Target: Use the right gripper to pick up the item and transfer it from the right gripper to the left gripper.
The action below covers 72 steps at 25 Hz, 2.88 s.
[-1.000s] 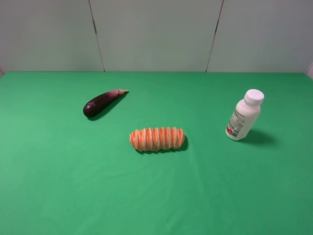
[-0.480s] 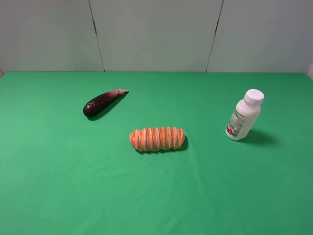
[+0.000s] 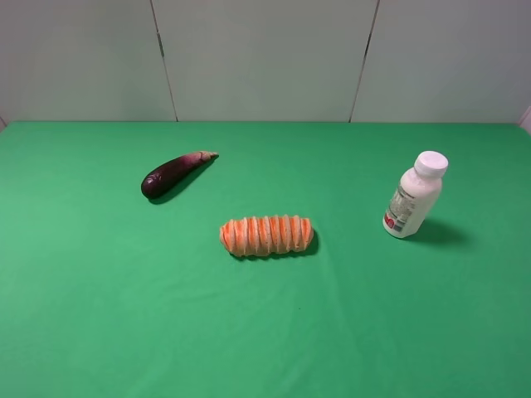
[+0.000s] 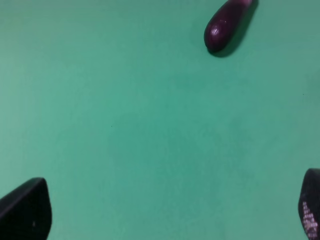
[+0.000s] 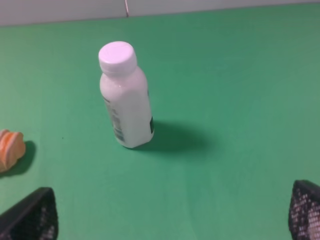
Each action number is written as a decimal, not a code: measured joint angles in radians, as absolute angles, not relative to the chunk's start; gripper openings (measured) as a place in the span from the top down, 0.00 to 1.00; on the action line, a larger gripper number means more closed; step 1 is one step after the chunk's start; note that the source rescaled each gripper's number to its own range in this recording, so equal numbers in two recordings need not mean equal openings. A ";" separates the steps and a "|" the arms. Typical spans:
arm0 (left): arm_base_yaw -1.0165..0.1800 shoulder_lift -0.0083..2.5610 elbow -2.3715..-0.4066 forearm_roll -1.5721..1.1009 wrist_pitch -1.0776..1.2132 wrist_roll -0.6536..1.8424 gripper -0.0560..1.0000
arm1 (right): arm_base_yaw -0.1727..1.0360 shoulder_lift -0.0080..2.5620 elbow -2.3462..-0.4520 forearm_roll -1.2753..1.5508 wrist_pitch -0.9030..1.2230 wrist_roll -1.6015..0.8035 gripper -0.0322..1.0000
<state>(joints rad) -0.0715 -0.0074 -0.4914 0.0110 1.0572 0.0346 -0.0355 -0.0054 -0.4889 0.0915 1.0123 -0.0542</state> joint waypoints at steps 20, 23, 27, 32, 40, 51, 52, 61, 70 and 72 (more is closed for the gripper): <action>-0.072 -0.007 -0.491 0.011 1.057 0.035 0.03 | -0.036 0.682 -0.841 0.077 1.013 -0.054 0.00; -0.072 -0.007 -0.491 0.011 1.057 0.035 0.03 | -0.029 0.834 -0.909 0.075 1.015 -0.054 0.00; -0.072 -0.007 -0.491 0.011 1.057 0.035 0.03 | 0.082 0.999 -1.000 0.030 1.018 0.000 0.00; -0.072 -0.007 -0.491 0.011 1.057 0.035 0.03 | 0.216 1.199 -1.139 -0.067 1.046 0.085 0.00; -0.072 -0.007 -0.491 0.011 1.057 0.035 0.03 | 0.259 1.412 -1.274 -0.091 1.062 0.115 0.00; -0.072 -0.007 -0.491 0.011 1.057 0.035 0.03 | 0.259 1.561 -1.284 -0.094 1.050 0.171 0.00; -0.072 -0.007 -0.491 0.011 1.057 0.035 0.03 | 0.259 1.568 -1.284 -0.092 1.050 0.178 0.00; -0.072 -0.007 -0.491 0.011 1.057 0.035 0.03 | 0.257 1.653 -1.285 -0.081 1.046 0.189 0.00; -0.072 -0.007 -0.491 0.011 1.057 0.035 0.03 | 0.244 1.678 -1.236 -0.067 0.988 0.190 0.00; -0.072 -0.007 -0.491 0.011 1.057 0.035 0.03 | 0.241 1.679 -1.223 -0.062 0.973 0.190 0.00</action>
